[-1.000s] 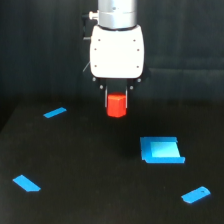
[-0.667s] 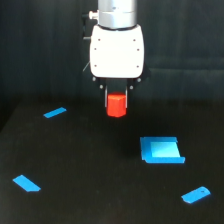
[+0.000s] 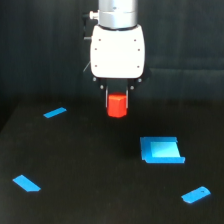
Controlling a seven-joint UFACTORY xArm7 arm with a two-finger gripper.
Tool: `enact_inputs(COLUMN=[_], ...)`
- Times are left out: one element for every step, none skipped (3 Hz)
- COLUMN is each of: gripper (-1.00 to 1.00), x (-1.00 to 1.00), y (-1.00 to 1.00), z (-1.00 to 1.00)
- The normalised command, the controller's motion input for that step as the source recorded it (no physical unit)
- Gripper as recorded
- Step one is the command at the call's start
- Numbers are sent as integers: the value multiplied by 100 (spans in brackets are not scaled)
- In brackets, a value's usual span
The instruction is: Pick up the red object from the table
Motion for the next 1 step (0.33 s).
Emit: enact_inputs(gripper=[-92], x=[6], y=[-6], z=[5])
